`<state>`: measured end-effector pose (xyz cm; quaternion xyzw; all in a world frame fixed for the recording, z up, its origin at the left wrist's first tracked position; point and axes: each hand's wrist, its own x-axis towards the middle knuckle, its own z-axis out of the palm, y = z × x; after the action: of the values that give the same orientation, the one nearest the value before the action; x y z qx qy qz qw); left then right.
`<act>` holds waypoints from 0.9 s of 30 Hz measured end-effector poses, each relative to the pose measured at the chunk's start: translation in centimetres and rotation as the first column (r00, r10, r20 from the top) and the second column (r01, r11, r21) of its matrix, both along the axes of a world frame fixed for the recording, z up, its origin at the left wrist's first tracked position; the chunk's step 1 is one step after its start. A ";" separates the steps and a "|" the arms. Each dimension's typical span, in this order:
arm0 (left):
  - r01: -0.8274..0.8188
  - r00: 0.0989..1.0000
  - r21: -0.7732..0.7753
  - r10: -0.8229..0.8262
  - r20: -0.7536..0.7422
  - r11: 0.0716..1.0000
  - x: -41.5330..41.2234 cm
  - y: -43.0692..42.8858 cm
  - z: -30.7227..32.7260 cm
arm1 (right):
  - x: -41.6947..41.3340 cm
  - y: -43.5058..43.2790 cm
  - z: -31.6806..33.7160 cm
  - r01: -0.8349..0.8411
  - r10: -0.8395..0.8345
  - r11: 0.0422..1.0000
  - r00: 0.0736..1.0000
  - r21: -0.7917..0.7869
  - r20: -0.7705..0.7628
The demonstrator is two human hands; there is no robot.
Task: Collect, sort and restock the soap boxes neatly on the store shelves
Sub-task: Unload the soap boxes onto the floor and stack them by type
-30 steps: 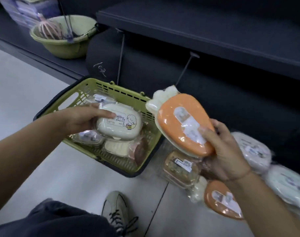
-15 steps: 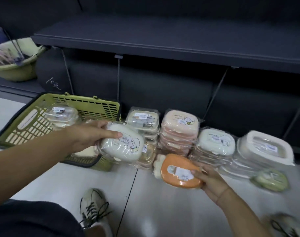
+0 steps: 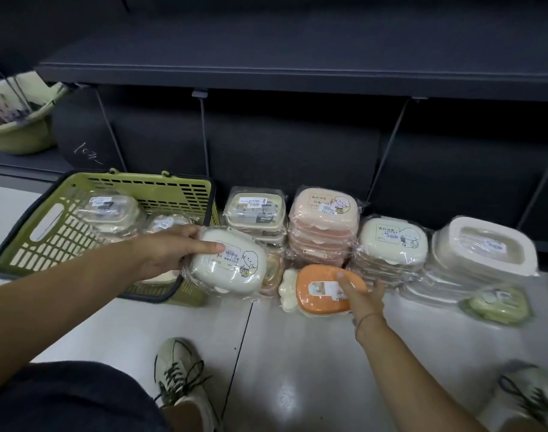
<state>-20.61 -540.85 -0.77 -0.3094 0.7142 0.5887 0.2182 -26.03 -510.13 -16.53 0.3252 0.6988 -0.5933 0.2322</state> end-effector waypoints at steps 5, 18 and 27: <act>0.035 0.999 0.011 -0.035 0.029 0.999 -0.3 0.9 -0.5 | 0.0 0.4 2.1 0.172 -0.088 0.960 0.934 -0.219 0.346; 0.083 0.996 0.033 -0.083 0.009 0.996 -0.6 1.6 -1.2 | 0.5 -1.1 3.0 0.353 -0.106 0.805 0.877 -0.477 0.469; 0.121 0.993 0.172 -0.121 -0.008 0.978 -0.9 3.8 -0.3 | 2.1 1.0 5.1 0.232 -0.001 0.883 0.869 -0.407 0.494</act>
<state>-21.49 -537.08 -1.07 -0.2463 0.6780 0.6333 0.2804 -23.88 -509.17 -11.42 0.4414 0.4394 -0.6535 0.4301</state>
